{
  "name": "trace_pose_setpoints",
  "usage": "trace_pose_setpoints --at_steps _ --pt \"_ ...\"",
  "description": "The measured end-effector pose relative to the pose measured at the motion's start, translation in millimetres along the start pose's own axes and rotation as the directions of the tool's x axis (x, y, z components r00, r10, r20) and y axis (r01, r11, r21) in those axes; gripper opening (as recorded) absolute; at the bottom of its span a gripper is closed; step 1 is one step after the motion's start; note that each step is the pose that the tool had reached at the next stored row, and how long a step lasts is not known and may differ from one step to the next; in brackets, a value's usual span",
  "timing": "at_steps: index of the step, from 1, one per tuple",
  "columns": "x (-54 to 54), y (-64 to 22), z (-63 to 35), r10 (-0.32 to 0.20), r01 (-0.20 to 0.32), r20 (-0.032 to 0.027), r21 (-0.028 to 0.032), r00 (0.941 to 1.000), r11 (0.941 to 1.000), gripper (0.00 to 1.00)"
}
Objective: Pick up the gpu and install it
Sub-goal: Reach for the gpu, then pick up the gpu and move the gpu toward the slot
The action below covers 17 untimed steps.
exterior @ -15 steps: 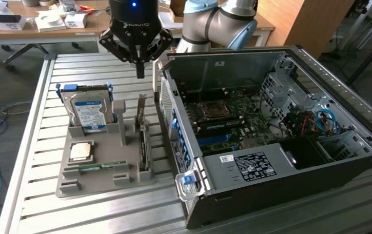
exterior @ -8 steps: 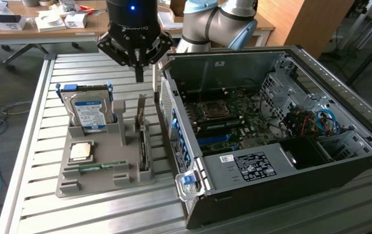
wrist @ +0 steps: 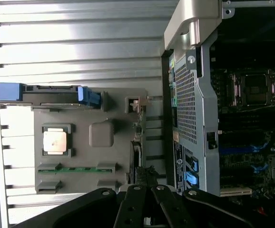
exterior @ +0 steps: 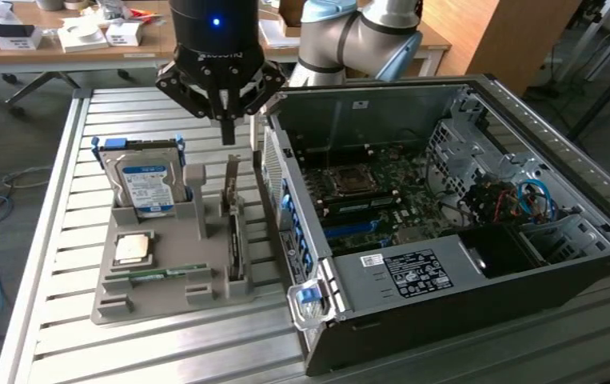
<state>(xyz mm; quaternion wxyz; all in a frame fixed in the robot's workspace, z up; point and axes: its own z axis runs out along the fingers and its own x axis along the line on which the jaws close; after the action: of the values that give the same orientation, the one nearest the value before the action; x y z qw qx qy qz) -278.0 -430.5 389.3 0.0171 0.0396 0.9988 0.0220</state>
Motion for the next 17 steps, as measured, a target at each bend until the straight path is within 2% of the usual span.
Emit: trace_pose_setpoints --at_steps 9,17 --pt "2.9 -18.0 -0.9 0.0 0.0 0.0 0.0001 1.0 1.0 0.11" --pt "3.3 -19.2 -1.0 0.0 0.0 0.0 0.0001 1.0 1.0 0.11"
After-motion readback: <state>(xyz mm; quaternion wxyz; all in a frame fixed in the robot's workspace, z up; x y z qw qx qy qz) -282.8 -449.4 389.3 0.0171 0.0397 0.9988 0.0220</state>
